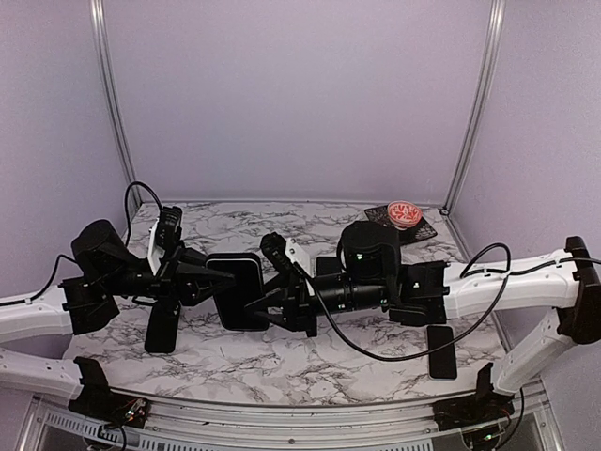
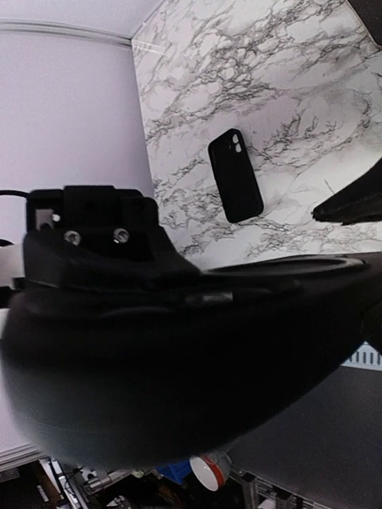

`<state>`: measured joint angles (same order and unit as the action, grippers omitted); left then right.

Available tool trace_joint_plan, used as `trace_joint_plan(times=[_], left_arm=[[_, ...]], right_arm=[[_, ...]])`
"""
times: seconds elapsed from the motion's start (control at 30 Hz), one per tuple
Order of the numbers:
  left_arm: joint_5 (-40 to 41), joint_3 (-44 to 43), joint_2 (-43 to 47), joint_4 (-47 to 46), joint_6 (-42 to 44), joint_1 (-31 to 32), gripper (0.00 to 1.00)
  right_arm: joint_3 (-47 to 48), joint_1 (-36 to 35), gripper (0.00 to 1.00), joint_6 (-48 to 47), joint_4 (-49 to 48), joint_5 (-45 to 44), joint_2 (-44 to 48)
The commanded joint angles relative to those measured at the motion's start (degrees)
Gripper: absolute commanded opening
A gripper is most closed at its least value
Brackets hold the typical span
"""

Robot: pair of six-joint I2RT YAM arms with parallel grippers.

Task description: Put the phone into the phone case

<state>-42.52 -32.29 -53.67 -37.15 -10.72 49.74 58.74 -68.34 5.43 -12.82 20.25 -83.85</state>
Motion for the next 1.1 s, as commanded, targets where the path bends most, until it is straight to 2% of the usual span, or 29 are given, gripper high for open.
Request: trace_joint_plan(times=[0.0,0.17,0.2,0.3,0.33,0.43,0.47,0.6,0.7,0.73,0.9,1.07], left_arm=[[-1.13,-3.89,2.13,-3.55,0.85,0.79,0.0],[-0.58,-4.12,2.4,-3.55,1.06,0.99,0.0],[-0.36,-4.03,2.23,-3.55,0.99,0.98,0.07],[1.79,-2.99,2.31,-3.42,2.07,0.98,0.66],[3.3,-2.45,2.81,-3.19,2.94,0.98,0.77],[8.41,-0.6,5.94,-1.79,7.26,0.98,0.97],[10.25,-0.06,7.0,-1.26,8.69,0.91,0.99],[15.09,1.17,9.2,0.8,13.51,0.89,0.99],[16.7,1.76,9.8,1.01,14.51,0.91,0.99],[17.05,1.85,9.88,1.1,14.8,0.89,0.99],[17.55,1.91,9.47,1.28,15.29,0.8,0.99],[16.21,2.0,9.31,1.53,15.7,0.8,0.99]], right_arm=[[2.52,-0.72,0.0,-0.89,-2.68,-1.7,-0.05],[2.27,-1.25,0.0,-3.93,-3.38,-6.37,2.57],[2.26,-1.27,0.0,-4.57,-3.2,-7.24,3.21],[2.34,-1.98,0.0,-8.75,-1.85,-11.73,5.38],[2.23,-2.55,0.0,-11.11,-1.28,-15.15,6.3],[1.59,-5.09,0.0,-22.71,0.12,-28.78,9.5],[1.23,-5.5,0.0,-27.67,0.08,-32.39,10.62],[-0.55,-7.61,0.0,-50.65,-2.35,-34.92,14.37],[-0.17,-10.48,0.0,-71.37,-3.28,-40.99,13.79],[0.61,-10.93,0.0,-75.44,-2.93,-42.81,13.28],[1.92,-11.94,0.0,-89.15,-3.72,-48.98,11.68],[0.43,-11.97,0.0,-97.76,-7.48,-51.11,11.97]])
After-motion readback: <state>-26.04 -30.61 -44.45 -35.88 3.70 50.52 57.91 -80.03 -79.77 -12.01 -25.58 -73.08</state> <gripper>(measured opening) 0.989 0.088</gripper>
